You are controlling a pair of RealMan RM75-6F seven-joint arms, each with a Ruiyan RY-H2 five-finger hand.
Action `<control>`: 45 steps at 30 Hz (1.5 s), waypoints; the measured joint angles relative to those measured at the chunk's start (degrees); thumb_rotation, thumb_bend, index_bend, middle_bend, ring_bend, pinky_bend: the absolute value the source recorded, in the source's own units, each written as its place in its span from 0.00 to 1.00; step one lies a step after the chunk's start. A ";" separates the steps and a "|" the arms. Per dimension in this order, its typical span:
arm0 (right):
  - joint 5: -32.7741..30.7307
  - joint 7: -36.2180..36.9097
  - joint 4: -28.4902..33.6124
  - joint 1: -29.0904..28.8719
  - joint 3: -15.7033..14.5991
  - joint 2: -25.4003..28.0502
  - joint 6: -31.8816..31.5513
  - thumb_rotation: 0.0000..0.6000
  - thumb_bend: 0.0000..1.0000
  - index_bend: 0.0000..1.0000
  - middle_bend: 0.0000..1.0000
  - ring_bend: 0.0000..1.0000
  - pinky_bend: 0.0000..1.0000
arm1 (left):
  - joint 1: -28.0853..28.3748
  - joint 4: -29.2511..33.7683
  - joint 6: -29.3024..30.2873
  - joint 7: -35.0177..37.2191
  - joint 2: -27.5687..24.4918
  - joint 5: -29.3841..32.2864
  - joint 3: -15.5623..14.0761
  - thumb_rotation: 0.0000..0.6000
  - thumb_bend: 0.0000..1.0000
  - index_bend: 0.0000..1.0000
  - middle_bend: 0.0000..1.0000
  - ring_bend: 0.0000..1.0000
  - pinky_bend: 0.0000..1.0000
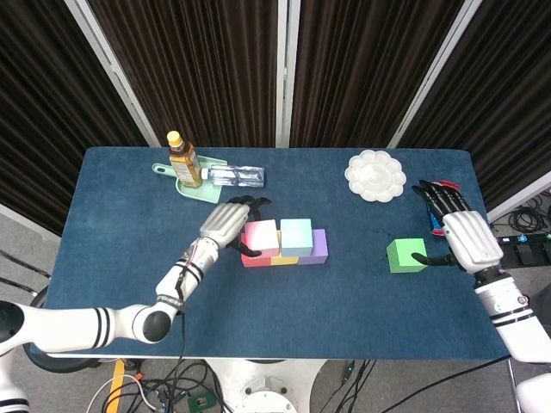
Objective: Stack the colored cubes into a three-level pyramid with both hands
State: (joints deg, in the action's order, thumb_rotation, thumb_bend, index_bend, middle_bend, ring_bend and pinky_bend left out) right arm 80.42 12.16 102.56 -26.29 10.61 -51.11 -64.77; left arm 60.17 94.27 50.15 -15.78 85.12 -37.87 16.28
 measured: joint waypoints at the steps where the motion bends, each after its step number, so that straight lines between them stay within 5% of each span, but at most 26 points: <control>1: -0.02 0.11 -0.03 -0.03 0.02 -0.01 0.07 1.00 0.00 0.00 0.01 0.00 0.00 | 0.08 0.01 -0.10 -0.01 -0.03 0.03 -0.01 1.00 0.02 0.15 0.47 0.11 0.15; 45: -0.52 0.74 -1.36 -0.20 0.07 -0.68 0.92 1.00 0.00 0.00 0.02 0.00 0.00 | 0.98 -1.26 -0.78 0.89 0.40 0.87 -0.19 1.00 0.02 0.15 0.47 0.12 0.15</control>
State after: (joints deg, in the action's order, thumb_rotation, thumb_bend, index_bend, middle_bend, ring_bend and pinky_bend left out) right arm 79.90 12.90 101.19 -26.48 10.68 -51.79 -63.84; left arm 61.15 93.00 49.37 -14.89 85.52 -37.00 16.09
